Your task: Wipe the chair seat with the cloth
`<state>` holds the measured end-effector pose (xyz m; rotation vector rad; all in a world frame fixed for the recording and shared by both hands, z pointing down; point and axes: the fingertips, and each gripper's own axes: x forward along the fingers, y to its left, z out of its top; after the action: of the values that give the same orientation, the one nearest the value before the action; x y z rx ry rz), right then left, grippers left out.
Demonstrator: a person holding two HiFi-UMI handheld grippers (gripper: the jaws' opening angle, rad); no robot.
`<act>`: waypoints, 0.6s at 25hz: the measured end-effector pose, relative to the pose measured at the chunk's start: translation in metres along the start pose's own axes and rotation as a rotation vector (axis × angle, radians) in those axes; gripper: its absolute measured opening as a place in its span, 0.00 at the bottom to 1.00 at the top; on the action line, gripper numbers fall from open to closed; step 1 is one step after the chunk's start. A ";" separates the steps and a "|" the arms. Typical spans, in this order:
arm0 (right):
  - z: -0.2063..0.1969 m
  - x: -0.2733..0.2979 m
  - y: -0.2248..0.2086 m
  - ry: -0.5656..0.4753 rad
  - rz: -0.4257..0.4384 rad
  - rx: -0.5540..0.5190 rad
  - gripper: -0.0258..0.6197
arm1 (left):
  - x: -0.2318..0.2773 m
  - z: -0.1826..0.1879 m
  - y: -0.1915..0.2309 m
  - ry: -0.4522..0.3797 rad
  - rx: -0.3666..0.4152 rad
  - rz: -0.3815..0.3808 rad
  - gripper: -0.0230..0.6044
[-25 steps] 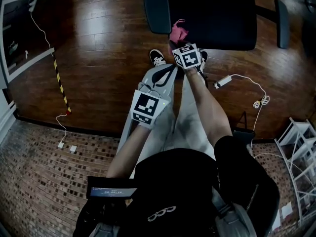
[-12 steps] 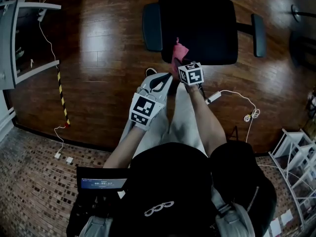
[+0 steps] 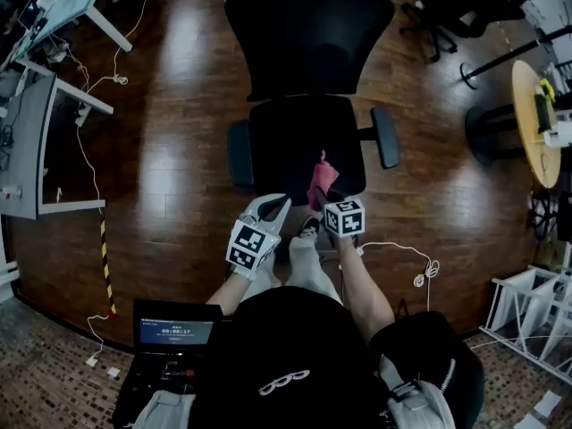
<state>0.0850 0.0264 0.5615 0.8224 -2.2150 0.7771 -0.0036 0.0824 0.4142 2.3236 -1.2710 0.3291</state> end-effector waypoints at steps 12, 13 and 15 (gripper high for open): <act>0.030 -0.077 -0.002 -0.103 0.012 0.025 0.15 | 0.011 0.025 -0.012 -0.020 -0.007 0.012 0.02; 0.031 -0.078 -0.001 -0.108 0.012 0.019 0.15 | 0.012 0.025 -0.012 -0.022 -0.006 0.014 0.02; 0.033 -0.081 0.002 -0.116 0.012 0.009 0.15 | 0.012 0.026 -0.012 -0.022 -0.006 0.011 0.02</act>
<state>0.1202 0.0317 0.4820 0.8796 -2.3223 0.7631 0.0132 0.0661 0.3939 2.3217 -1.2934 0.3039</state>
